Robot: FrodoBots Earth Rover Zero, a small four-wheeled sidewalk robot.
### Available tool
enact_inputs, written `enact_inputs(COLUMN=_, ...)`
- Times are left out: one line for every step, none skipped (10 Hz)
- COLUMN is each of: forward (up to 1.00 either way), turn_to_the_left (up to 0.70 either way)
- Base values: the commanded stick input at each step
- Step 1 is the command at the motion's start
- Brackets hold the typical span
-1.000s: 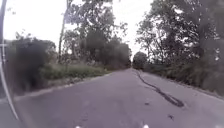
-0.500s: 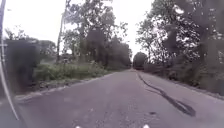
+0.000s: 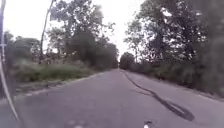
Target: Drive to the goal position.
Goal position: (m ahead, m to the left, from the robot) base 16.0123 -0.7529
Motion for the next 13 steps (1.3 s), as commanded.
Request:
enact_inputs(forward=0.70, turn_to_the_left=0.00)
enact_inputs(forward=0.70, turn_to_the_left=0.00)
enact_inputs(forward=0.70, turn_to_the_left=0.00)
enact_inputs(forward=0.70, turn_to_the_left=0.00)
enact_inputs(forward=0.70, turn_to_the_left=0.00)
enact_inputs(forward=0.70, turn_to_the_left=0.00)
enact_inputs(forward=0.70, turn_to_the_left=0.00)
enact_inputs(forward=0.70, turn_to_the_left=0.00)
enact_inputs(forward=0.70, turn_to_the_left=0.00)
enact_inputs(forward=0.70, turn_to_the_left=0.00)
enact_inputs(forward=0.70, turn_to_the_left=0.00)
enact_inputs(forward=0.70, turn_to_the_left=0.00)
enact_inputs(forward=0.70, turn_to_the_left=0.00)
